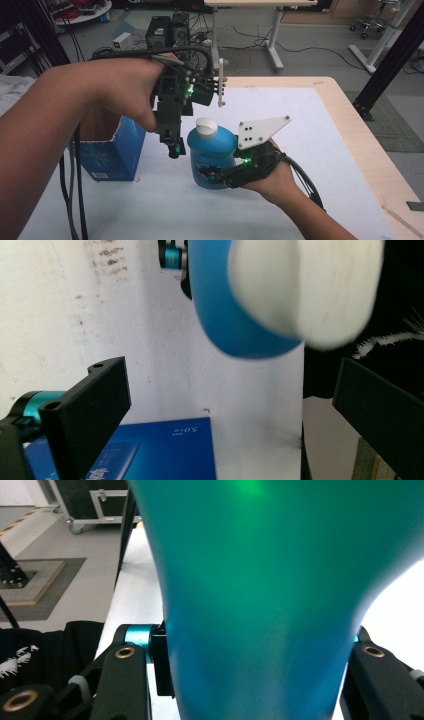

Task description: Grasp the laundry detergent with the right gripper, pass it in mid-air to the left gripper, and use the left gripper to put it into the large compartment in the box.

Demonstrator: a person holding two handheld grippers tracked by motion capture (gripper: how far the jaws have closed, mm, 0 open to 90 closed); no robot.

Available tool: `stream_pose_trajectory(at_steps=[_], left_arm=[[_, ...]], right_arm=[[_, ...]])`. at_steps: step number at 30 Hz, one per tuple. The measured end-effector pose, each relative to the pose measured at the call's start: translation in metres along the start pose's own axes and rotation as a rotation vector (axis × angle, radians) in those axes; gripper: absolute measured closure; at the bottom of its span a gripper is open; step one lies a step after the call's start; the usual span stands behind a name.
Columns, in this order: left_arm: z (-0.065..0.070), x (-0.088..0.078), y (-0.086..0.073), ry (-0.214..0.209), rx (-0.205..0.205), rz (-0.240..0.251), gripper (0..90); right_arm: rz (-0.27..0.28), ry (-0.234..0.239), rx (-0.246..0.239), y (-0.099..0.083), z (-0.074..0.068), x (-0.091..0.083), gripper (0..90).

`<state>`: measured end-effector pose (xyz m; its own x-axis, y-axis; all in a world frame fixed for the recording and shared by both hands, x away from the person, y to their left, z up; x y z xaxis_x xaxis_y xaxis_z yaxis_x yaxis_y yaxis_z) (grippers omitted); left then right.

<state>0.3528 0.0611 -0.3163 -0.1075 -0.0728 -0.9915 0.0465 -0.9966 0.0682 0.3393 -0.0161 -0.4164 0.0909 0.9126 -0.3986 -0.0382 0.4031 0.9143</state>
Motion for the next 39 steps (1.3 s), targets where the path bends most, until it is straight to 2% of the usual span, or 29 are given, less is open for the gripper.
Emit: stream_pose_trajectory(at_steps=[7,12,19,22,27,39], left_arm=[[0.008,0.005,0.004,-0.003,-0.011,0.000,2.0],[0.013,0.008,0.007,0.012,-0.007,-0.009,2.0],[0.013,0.010,0.008,0.027,-0.003,-0.016,2.0],[0.013,0.011,0.007,0.035,-0.014,-0.014,2.0],[0.012,0.011,0.005,0.052,-0.016,-0.020,2.0],[0.010,0.017,0.006,0.058,-0.013,-0.046,2.0]], right_arm=[[-0.002,0.050,-0.007,0.006,-0.004,0.013,45.3],[-0.003,0.064,-0.011,0.010,-0.004,0.021,45.3],[0.006,0.084,-0.008,0.016,-0.004,0.029,45.4],[0.012,0.094,-0.009,0.019,-0.005,0.032,45.5],[0.014,0.098,-0.010,0.020,-0.005,0.033,45.6],[0.014,0.093,-0.018,0.020,-0.004,0.033,45.6]])
Point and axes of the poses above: each handheld gripper's, and its own axes: x roughly forward along the jaws, y roughly out of its top, z roughly to its right, the point moved 9 cm from there along x, roughly forward along the jaws, and after that the axes turned 5 degrees about -x, right-handed, at the moved point
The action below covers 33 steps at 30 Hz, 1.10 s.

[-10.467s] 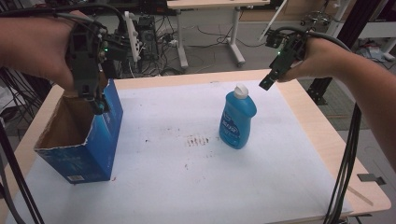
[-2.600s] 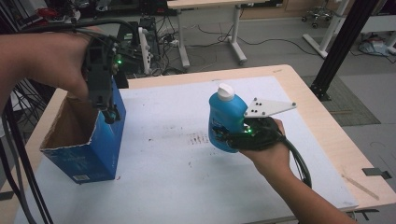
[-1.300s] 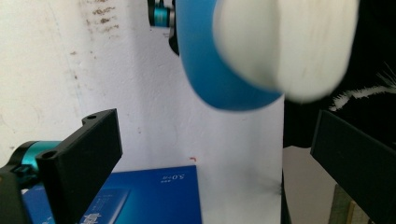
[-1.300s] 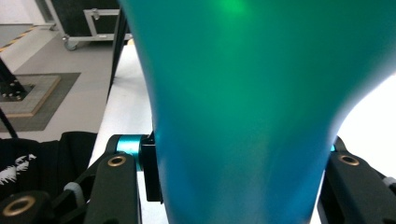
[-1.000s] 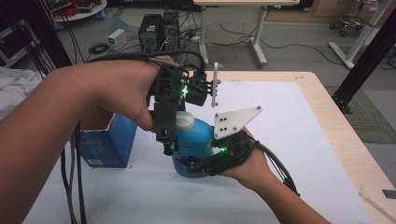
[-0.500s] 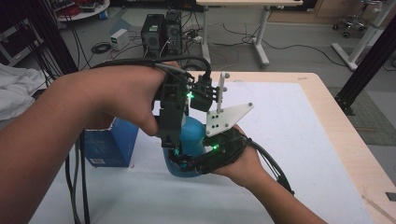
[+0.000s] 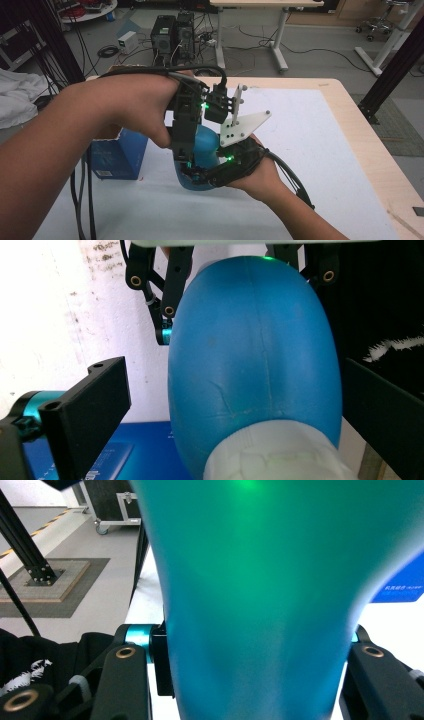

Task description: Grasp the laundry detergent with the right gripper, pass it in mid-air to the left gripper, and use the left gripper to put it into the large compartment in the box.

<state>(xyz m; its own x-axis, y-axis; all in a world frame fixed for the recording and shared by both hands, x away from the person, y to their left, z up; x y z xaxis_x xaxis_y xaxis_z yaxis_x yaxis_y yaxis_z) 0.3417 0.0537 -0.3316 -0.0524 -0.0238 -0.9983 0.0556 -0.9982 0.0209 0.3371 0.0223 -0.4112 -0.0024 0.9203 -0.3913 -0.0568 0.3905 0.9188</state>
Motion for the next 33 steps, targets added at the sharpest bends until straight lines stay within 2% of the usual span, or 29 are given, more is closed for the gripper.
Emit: stream_pose_trajectory(at_steps=[7,9,16,22,25,33], left_arm=[[-0.0003,0.0017,-0.0006,0.003,-0.003,-0.015,4.1],[-0.0001,0.0006,-0.0006,0.000,-0.005,-0.013,10.1],[-0.0013,0.0012,-0.0017,0.015,0.000,-0.018,10.2],[-0.0006,0.0016,-0.0020,0.020,0.004,-0.021,13.1],[0.0006,0.0019,-0.0018,0.007,0.003,-0.022,18.4],[0.0003,0.0024,0.0007,0.016,0.010,-0.025,20.4]], right_arm=[[-0.004,0.005,0.003,-0.0007,-0.0013,0.0007,45.6],[-0.006,0.005,0.004,-0.0011,-0.0009,0.0009,45.6],[0.002,0.002,0.007,-0.0007,-0.0002,0.0015,45.6],[0.004,0.001,0.012,-0.0004,-0.0002,0.0016,45.6],[0.005,0.000,0.012,-0.0002,-0.0002,0.0011,45.6],[0.010,-0.001,0.014,0.0008,-0.0005,0.0003,45.7]])
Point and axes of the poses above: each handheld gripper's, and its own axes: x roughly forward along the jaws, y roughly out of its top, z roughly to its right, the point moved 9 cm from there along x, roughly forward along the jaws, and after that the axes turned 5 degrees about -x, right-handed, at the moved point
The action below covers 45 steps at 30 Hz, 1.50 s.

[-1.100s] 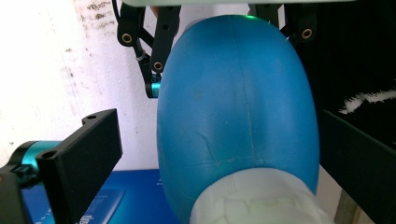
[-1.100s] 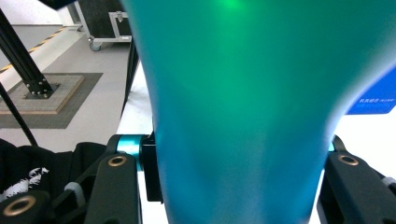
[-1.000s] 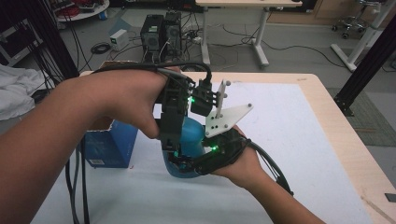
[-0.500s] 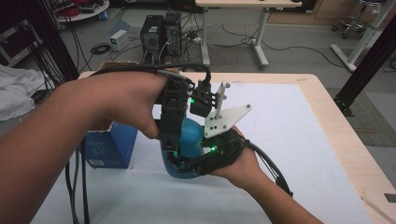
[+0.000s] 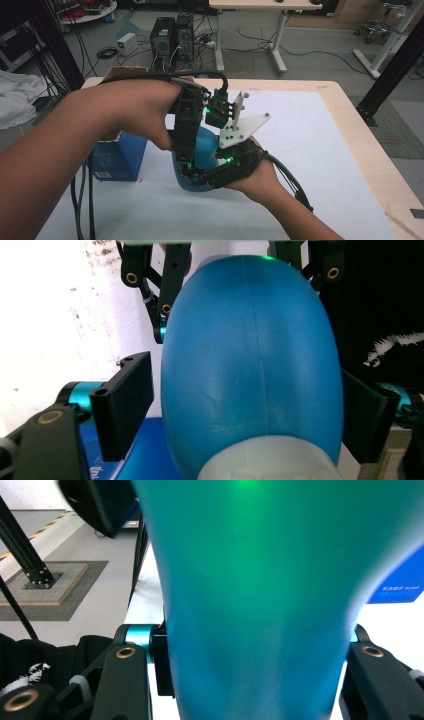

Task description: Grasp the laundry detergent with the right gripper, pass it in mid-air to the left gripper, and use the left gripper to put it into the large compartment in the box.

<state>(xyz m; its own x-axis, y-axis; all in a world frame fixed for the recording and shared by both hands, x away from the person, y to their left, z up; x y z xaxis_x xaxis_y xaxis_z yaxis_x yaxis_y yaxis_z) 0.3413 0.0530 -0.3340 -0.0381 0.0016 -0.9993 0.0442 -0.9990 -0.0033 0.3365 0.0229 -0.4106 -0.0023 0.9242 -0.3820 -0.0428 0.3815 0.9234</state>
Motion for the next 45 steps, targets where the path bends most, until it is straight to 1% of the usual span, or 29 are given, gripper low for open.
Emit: stream_pose_trajectory(at_steps=[3,5,10,12,19,21,25,26,28,31,33,38,41,45], left_arm=[[-0.0005,0.0003,0.0003,0.005,0.002,-0.002,20.7],[-0.0002,0.0004,0.0001,0.000,0.002,-0.003,23.4],[-0.0008,0.0017,-0.0007,-0.002,-0.005,-0.004,23.6],[-0.0009,0.0021,-0.0010,-0.007,-0.012,-0.007,27.0],[-0.0003,0.0025,-0.0006,-0.012,-0.014,-0.005,27.2],[0.0002,0.0023,-0.0001,-0.013,-0.009,0.000,30.8],[0.0003,0.0035,-0.0008,-0.019,-0.016,0.000,32.6],[0.0005,0.0035,-0.0011,-0.027,-0.020,0.001,33.0],[0.0013,0.0033,-0.0010,-0.034,-0.017,0.007,37.3],[0.0009,0.0025,-0.0011,-0.034,-0.020,0.007,37.7],[0.0006,0.0019,-0.0008,-0.032,-0.025,0.016,38.0],[0.0013,0.0023,-0.0006,-0.022,-0.038,0.002,38.4],[0.0016,0.0021,-0.0001,-0.020,-0.041,0.009,38.6],[0.0031,0.0008,0.0005,-0.023,-0.052,0.012,38.7]], right_arm=[[0.001,-0.001,-0.002,0.0000,0.0002,0.0002,45.7],[0.000,-0.001,-0.003,-0.0001,0.0003,0.0001,45.7],[0.000,0.000,-0.001,-0.0002,0.0002,0.0004,45.7],[-0.002,0.000,-0.001,-0.0007,0.0003,0.0009,45.7],[-0.001,-0.001,-0.001,-0.0009,0.0006,0.0014,45.7],[0.000,0.000,-0.001,-0.0010,0.0008,0.0018,45.8],[0.001,0.002,0.001,-0.0010,0.0006,0.0023,45.8],[0.001,0.001,0.000,-0.0011,0.0007,0.0023,45.8],[0.000,0.001,0.003,-0.0015,0.0012,0.0022,45.9],[0.002,-0.001,0.003,-0.0012,0.0015,0.0019,45.9],[0.007,-0.002,0.003,-0.0007,0.0018,0.0017,45.9],[0.005,-0.005,0.000,-0.0011,0.0022,0.0017,45.9],[0.005,-0.008,-0.006,-0.0011,0.0024,0.0015,45.8],[0.009,0.001,-0.008,-0.0003,0.0013,0.0006,45.3]])
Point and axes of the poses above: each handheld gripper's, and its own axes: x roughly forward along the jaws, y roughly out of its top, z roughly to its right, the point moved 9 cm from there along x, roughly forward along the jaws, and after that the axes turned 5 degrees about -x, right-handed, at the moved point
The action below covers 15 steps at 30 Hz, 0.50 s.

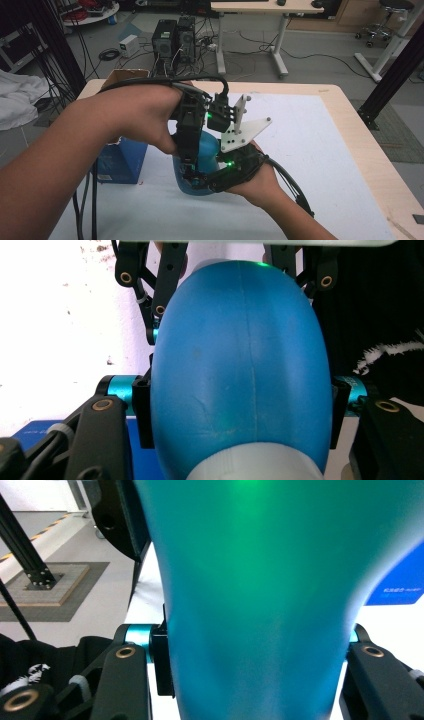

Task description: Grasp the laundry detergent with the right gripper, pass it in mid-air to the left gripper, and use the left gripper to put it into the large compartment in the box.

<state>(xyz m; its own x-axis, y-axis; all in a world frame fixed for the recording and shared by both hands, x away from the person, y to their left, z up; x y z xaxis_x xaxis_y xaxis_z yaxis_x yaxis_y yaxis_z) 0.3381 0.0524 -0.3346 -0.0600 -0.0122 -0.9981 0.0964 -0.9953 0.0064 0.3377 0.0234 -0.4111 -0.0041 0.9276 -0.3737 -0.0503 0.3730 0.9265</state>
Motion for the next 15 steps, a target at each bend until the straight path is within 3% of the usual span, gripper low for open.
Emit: stream_pose_trajectory(at_steps=[6,15], left_arm=[[0.000,-0.004,0.001,0.003,0.002,-0.002,38.7],[-0.006,-0.013,-0.005,0.009,-0.035,-0.008,38.6]], right_arm=[[0.002,0.008,-0.008,0.001,-0.002,-0.002,41.1],[-0.036,-0.055,0.011,-0.012,0.004,-0.019,23.2]])
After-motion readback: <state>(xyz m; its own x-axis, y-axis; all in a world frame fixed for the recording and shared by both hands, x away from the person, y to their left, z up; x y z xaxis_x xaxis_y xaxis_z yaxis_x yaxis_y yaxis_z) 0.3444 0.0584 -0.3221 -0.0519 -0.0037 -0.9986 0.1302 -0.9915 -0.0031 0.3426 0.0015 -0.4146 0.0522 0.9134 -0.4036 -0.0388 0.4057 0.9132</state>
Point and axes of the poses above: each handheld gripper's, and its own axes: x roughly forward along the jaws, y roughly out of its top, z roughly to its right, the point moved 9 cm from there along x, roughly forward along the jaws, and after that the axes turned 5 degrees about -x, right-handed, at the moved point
